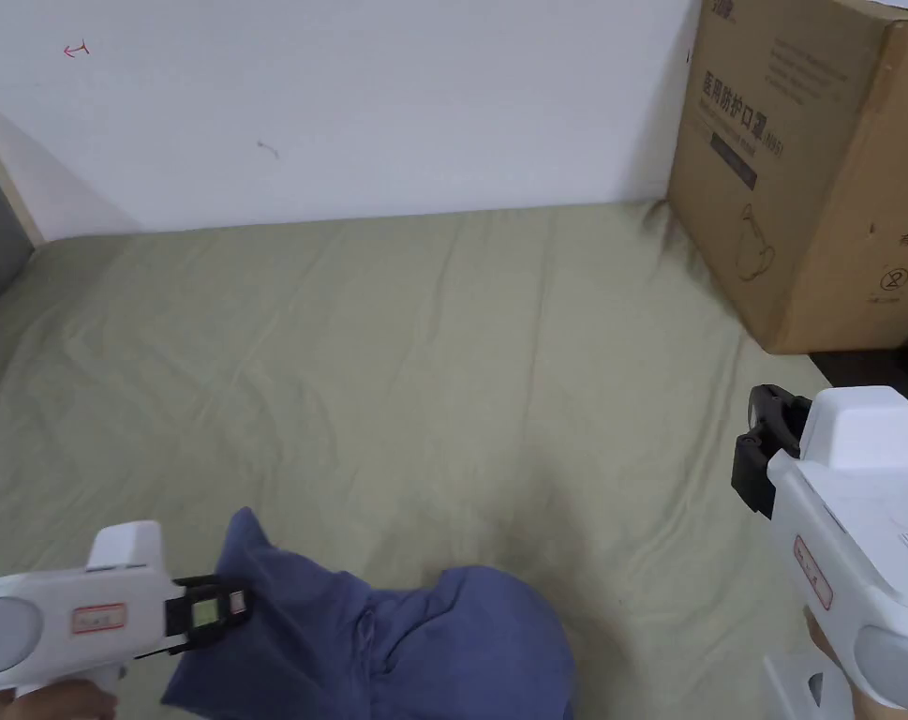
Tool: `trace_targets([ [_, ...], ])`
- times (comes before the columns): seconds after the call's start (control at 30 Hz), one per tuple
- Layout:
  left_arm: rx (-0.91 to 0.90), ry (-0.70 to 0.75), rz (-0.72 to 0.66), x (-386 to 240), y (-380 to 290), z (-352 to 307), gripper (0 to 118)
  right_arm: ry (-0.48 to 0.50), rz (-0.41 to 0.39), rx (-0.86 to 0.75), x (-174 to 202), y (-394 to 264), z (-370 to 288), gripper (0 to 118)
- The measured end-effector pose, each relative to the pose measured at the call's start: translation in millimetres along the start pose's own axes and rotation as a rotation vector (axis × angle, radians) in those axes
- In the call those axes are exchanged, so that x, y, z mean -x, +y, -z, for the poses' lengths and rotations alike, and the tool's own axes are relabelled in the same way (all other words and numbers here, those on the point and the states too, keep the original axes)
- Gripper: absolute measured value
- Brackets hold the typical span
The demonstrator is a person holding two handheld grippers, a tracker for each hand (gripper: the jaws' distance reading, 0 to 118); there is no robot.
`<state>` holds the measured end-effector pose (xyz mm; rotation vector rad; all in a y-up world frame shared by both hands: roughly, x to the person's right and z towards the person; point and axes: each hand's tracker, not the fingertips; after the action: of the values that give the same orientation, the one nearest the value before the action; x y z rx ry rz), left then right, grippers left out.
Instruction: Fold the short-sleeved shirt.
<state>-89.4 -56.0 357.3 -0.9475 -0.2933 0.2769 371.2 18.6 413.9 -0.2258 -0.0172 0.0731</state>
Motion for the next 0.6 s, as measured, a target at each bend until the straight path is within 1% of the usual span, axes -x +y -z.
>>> trace_targets([
  [0.1,0.027,-0.034,0.031,-47,5,13,11,0.000,0.007,-0.004,-2,0,-1,2],
  [0.13,0.041,-0.054,0.048,-52,8,25,11,0.000,0.010,-0.004,-3,0,-2,2],
  [0.23,0.073,-0.084,0.084,-91,9,50,11,0.000,0.020,-0.002,-7,-1,-5,2],
  [0.4,0.188,-0.100,0.175,-145,-4,110,11,-0.020,0.020,0.010,-17,-5,-11,2],
  [0.5,0.248,-0.085,0.193,-167,-18,147,11,-0.030,0.016,0.019,-23,-7,-12,2],
  [0.6,0.312,-0.033,0.229,-180,-34,180,11,-0.041,0.011,0.023,-27,-9,-13,2],
])
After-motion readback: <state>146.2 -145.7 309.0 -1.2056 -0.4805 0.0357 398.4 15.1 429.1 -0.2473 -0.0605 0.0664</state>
